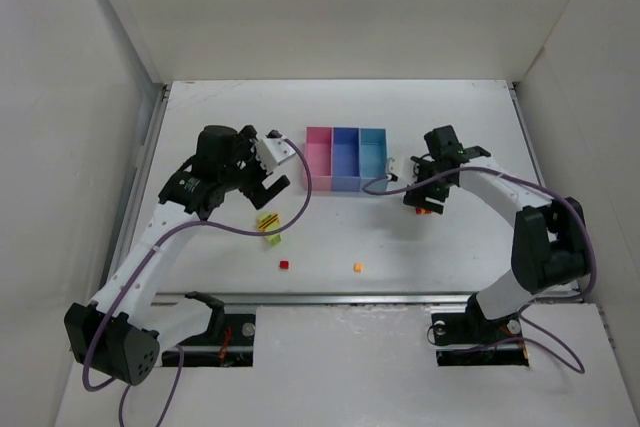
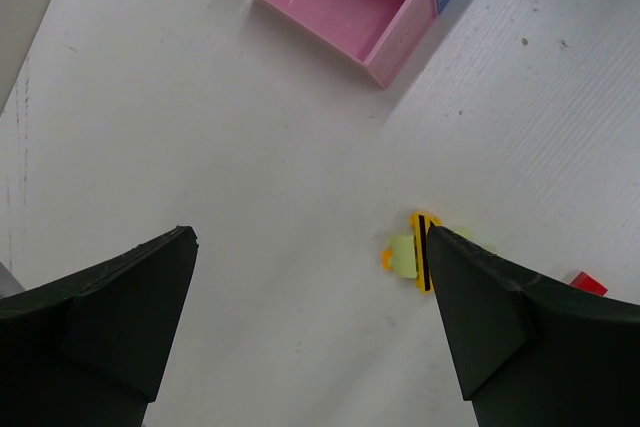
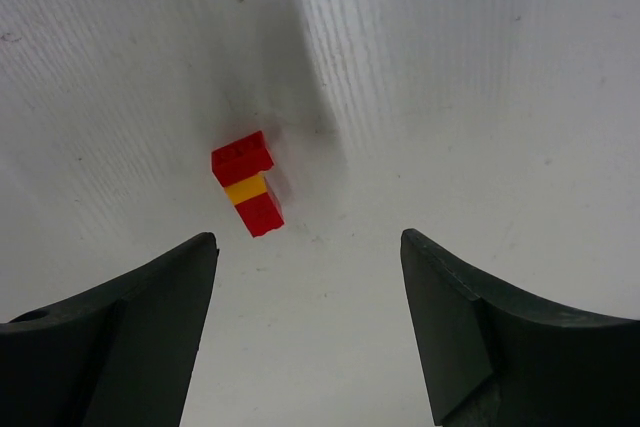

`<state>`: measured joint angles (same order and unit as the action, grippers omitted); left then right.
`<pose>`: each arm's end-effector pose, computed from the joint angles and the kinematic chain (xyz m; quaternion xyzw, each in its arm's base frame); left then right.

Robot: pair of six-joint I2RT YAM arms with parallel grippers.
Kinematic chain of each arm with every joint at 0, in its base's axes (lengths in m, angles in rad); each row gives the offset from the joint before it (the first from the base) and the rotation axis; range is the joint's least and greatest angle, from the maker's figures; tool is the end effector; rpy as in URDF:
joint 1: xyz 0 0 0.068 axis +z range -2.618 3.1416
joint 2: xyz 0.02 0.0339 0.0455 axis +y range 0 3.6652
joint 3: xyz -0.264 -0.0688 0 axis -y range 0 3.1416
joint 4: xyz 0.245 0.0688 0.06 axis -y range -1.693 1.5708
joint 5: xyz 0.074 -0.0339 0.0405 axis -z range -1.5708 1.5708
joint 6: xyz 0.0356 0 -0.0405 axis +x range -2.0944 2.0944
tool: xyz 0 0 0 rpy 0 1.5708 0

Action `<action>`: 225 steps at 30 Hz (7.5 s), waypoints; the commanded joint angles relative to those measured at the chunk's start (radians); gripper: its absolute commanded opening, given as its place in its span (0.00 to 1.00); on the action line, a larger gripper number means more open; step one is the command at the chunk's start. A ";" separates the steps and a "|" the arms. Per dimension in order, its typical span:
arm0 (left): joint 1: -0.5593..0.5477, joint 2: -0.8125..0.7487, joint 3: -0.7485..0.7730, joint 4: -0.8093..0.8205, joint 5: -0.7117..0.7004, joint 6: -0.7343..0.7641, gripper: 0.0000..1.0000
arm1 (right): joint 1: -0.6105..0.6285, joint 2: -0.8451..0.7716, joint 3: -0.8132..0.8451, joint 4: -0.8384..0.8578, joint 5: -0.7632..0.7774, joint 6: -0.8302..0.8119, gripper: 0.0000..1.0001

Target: Sort the legos into containers by color

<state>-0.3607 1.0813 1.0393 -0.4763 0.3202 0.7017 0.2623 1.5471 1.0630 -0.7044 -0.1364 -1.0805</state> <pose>0.2176 -0.0941 0.3428 0.5015 0.6954 -0.0517 0.5121 0.2878 0.0823 0.2151 -0.6195 0.7589 -0.0140 0.2005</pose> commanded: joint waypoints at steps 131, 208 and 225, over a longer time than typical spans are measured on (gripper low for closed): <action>-0.222 0.551 0.694 -0.056 0.221 -0.680 0.62 | 0.384 -0.268 0.003 0.772 -0.129 0.471 0.00; -0.179 0.548 0.697 -0.067 0.362 -0.737 0.00 | 0.384 -0.254 -0.184 0.743 0.083 0.545 0.00; -0.179 0.557 0.679 -0.067 0.329 -0.728 0.00 | 0.312 -0.346 -0.184 0.734 -0.067 0.654 0.00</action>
<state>-0.5369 1.6825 1.7081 -0.5449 0.6388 -0.0311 0.6243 1.2419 0.8703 0.0071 -0.1009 -0.5110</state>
